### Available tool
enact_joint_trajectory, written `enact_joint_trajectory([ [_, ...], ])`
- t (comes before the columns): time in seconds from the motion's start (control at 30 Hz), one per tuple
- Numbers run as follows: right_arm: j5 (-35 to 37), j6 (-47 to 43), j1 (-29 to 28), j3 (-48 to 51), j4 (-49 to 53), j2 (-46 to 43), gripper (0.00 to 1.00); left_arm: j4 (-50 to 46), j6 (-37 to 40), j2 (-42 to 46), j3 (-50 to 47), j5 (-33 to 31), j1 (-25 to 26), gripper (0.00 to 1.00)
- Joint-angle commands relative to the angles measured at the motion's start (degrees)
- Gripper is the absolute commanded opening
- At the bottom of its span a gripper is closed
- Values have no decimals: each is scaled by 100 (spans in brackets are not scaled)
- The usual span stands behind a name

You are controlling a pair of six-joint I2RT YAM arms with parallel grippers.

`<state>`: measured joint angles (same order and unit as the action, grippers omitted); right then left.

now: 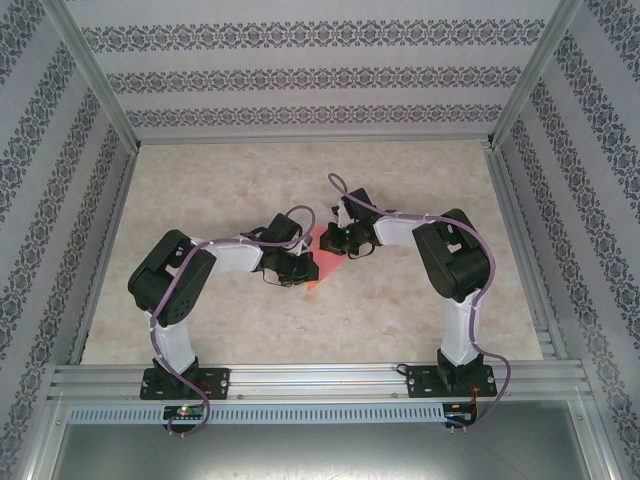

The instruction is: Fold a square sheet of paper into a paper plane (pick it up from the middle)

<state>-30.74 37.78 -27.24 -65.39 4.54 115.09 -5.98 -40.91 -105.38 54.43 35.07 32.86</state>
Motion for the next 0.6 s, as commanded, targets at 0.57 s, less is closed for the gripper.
enact_joint_trajectory([
  [0.57,773,19,0,160,850,590,0,-18,-49,-384,263,-371,63,6],
])
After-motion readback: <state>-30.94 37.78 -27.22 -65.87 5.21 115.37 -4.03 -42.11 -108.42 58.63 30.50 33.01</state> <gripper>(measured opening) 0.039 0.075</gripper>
